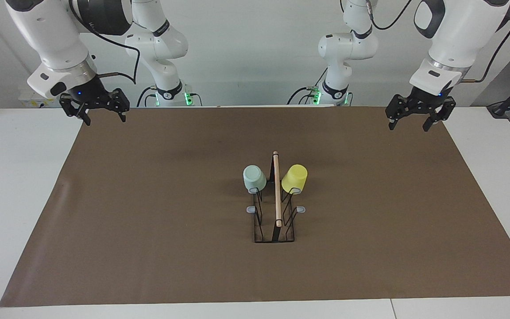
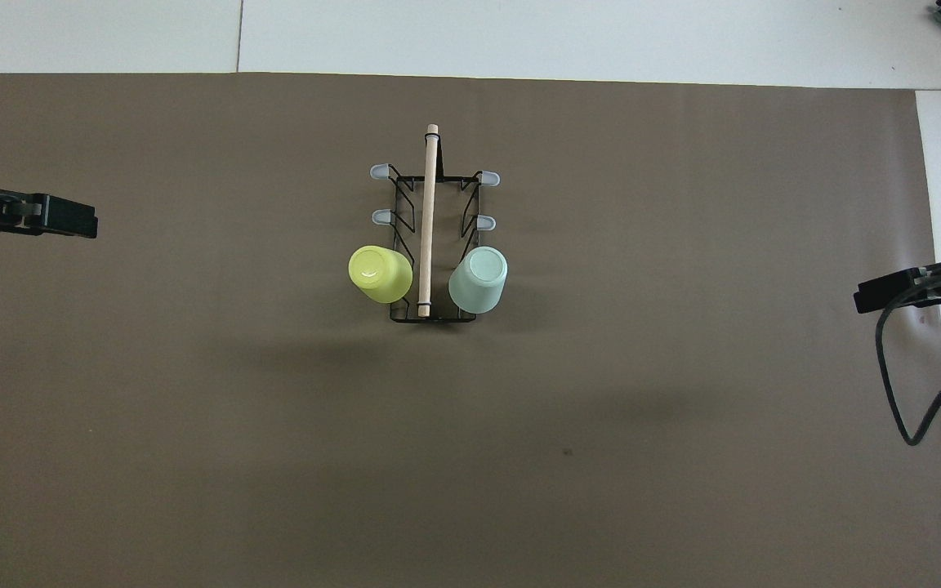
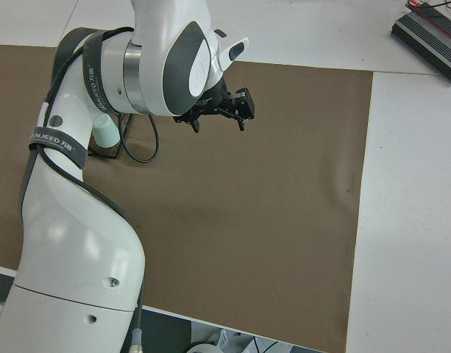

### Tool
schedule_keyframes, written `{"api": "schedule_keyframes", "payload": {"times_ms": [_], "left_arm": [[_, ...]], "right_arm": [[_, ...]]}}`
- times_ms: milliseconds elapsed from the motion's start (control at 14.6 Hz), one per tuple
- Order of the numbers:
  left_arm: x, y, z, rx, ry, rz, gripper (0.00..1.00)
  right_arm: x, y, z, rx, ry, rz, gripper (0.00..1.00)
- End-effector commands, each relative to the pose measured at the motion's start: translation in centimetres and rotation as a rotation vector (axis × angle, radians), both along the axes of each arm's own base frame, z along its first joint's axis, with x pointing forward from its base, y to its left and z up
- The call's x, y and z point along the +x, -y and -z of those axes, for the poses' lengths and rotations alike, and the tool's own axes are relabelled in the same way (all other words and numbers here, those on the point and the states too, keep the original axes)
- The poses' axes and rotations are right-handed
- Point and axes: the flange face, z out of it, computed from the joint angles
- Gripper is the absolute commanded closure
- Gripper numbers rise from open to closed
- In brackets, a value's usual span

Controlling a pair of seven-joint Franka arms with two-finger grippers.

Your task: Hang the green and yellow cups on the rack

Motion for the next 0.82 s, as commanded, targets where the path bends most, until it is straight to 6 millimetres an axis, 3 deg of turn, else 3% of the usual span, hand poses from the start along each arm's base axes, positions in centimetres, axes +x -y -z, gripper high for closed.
{"api": "schedule_keyframes", "payload": {"times_ms": [0, 412, 756], "left_arm": [[-1.6, -0.7, -0.4, -0.010, -0.041, 0.060, 0.00], [-2.0, 0.4, -0.9, -0.005, -0.033, 0.097, 0.00], [-1.9, 0.5, -0.8, -0.013, -0.046, 0.091, 0.00]], "right_arm": [[0.6, -1.3, -1.6, 0.045, -0.029, 0.089, 0.00], [0.8, -3.0, -1.0, 0.027, -0.009, 0.147, 0.00], [1.2, -2.9, -1.1, 0.016, 0.016, 0.138, 0.00]]}}
